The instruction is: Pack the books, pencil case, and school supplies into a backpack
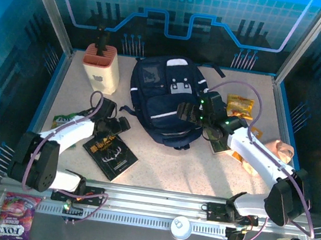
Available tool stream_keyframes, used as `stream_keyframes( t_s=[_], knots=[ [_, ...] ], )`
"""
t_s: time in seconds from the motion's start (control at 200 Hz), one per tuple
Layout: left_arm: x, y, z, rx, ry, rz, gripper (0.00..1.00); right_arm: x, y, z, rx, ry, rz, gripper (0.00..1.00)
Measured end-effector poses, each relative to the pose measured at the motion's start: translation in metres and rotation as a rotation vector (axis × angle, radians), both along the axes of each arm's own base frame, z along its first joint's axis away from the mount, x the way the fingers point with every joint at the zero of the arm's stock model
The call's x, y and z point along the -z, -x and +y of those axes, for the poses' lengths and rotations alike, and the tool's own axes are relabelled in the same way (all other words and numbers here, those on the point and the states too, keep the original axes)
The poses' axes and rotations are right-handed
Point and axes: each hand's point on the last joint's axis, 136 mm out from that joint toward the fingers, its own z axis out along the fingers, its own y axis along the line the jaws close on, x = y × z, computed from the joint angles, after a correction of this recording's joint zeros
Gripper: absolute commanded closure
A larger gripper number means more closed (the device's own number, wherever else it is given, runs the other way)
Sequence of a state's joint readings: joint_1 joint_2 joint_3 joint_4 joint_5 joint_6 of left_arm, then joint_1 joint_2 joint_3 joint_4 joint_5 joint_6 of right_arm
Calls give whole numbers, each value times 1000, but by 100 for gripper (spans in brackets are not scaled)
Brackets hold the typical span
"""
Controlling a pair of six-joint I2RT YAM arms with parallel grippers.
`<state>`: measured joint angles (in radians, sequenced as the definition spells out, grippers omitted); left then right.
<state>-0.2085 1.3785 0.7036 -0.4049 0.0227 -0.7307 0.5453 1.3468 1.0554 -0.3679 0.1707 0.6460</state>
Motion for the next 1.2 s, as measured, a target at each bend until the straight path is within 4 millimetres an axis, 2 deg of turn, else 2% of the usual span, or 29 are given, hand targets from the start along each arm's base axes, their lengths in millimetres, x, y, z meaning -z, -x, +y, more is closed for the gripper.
stream_keyframes(
  t_s=[0.13, 0.345, 0.44, 0.55, 0.69, 0.805, 0.865, 0.945, 1.036, 1.121, 1.201],
  knots=[
    [0, -10, -8, 29, 29, -11, 5, 3, -1, 1, -3, 2, 7, 0],
    [-6, -35, -37, 120, 118, -58, 5, 12, 1, 8, -20, 10, 32, 2],
    [-10, -43, -46, 142, 152, -63, 5, 16, 1, 16, -39, 15, 42, 4],
    [-23, -52, -51, 149, 167, -82, 3, 13, 2, 34, -79, 21, 43, 6],
    [-48, -56, -46, 133, 187, -126, 1, 6, 8, 68, -161, 43, 35, 9],
    [-73, -49, -22, 59, 197, -175, 1, 5, 17, 107, -250, 59, 34, 13],
    [-76, -41, -7, 11, 197, -191, 1, 10, 23, 129, -300, 72, 46, 17],
    [-66, -24, 15, -69, 195, -167, 1, 21, 32, 162, -366, 83, 71, 23],
    [-40, 0, 34, -146, 190, -92, 3, 42, 44, 198, -448, 96, 119, 28],
    [-21, 20, 41, -181, 186, -24, 4, 63, 54, 220, -497, 117, 165, 34],
    [-15, 29, 43, -193, 182, 5, 7, 79, 60, 235, -530, 134, 203, 40]
  ],
)
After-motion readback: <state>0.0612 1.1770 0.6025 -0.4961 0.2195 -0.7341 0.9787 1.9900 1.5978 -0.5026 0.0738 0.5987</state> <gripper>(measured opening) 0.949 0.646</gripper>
